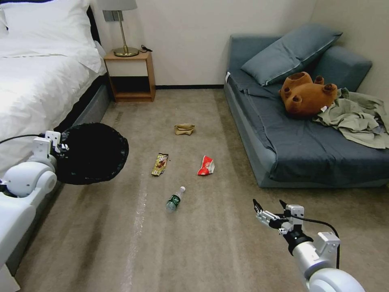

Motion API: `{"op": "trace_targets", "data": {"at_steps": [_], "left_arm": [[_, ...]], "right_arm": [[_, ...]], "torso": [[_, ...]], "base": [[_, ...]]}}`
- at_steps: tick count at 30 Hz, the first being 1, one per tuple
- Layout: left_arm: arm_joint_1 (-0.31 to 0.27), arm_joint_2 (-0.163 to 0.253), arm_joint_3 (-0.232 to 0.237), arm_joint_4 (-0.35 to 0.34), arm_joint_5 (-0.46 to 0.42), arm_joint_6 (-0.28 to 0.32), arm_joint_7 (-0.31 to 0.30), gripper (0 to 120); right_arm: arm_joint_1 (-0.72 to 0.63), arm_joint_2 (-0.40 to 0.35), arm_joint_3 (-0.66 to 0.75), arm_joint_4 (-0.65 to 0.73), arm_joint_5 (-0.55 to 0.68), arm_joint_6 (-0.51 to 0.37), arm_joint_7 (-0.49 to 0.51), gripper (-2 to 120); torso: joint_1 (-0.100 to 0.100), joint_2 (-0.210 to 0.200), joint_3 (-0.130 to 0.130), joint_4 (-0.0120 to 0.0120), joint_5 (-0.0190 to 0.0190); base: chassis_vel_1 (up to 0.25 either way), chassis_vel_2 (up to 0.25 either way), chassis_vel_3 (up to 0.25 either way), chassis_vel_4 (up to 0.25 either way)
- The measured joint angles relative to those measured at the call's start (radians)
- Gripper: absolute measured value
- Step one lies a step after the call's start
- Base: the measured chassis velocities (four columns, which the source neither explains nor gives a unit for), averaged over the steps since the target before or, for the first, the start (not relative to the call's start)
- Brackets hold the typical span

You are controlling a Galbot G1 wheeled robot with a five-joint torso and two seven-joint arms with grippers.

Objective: Pick up the trash bin, then pick up the garbage on the floor and place it into the trash bin.

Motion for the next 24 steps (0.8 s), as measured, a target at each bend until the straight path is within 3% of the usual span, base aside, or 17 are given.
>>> {"op": "trace_targets", "data": {"at_steps": [12, 24], "left_arm": [[0.012, 0.024, -0.005, -0.014, 0.005, -0.022, 0.035, 4], [0.046, 0.026, -0.029, 0.026, 0.037, -0.138, 0.120, 4]], "right_arm": [[0.016, -0.010, -0.011, -0.029, -0.014, 0.023, -0.037, 100], [0.012, -0.006, -0.034, -0.047, -0.036, 0.019, -0.035, 100]], "torso": [[0.000, 0.000, 0.000, 0.0000, 0.0000], [0.000, 0.000, 0.000, 0.0000, -0.0001]], "base": [[0.000, 0.000, 0.000, 0.000], [0.000, 0.000, 0.000, 0.000]]}}
